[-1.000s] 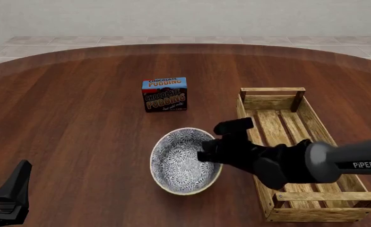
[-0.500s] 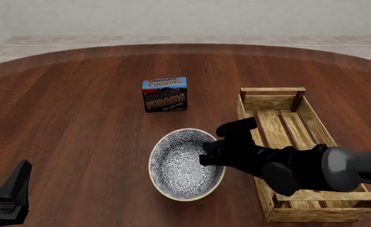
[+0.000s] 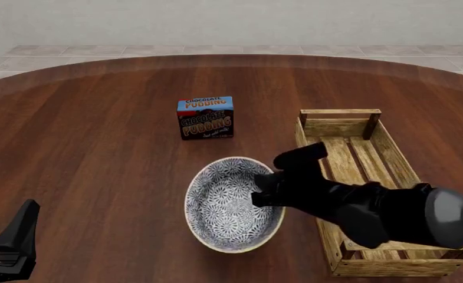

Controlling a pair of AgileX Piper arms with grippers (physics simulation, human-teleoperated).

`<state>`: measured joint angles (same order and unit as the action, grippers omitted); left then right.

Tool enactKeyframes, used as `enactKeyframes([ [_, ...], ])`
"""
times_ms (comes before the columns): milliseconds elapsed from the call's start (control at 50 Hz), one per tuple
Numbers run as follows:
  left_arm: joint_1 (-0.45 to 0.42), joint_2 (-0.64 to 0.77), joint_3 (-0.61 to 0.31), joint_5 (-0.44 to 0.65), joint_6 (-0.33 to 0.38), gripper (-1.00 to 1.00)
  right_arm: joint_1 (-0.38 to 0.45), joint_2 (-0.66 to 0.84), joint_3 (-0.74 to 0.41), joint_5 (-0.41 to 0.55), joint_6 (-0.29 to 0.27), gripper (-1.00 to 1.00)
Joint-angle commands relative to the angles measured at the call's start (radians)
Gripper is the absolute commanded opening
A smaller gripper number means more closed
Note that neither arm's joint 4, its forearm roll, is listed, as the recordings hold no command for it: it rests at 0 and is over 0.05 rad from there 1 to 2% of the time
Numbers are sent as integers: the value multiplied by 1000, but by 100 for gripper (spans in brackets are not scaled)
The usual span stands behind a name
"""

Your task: Pick up the bowl on the left and put it in the tray.

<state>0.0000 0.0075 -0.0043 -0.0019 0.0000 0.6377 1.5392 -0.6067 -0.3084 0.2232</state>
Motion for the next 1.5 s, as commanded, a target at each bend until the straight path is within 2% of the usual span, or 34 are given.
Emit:
enactKeyframes([
  [20,0,0,0,0,0,100,7,-50,4,21,0,-100],
  [240,0,0,0,0,0,100,34,-98,14,45,6,-100],
  [640,0,0,0,0,0,100,38,-179,-6,118,-23,-100],
  [1220,0,0,0,0,0,100,27,-292,-34,212,-53,-100],
  [1500,0,0,0,0,0,100,14,-356,-22,237,-44,-100],
])
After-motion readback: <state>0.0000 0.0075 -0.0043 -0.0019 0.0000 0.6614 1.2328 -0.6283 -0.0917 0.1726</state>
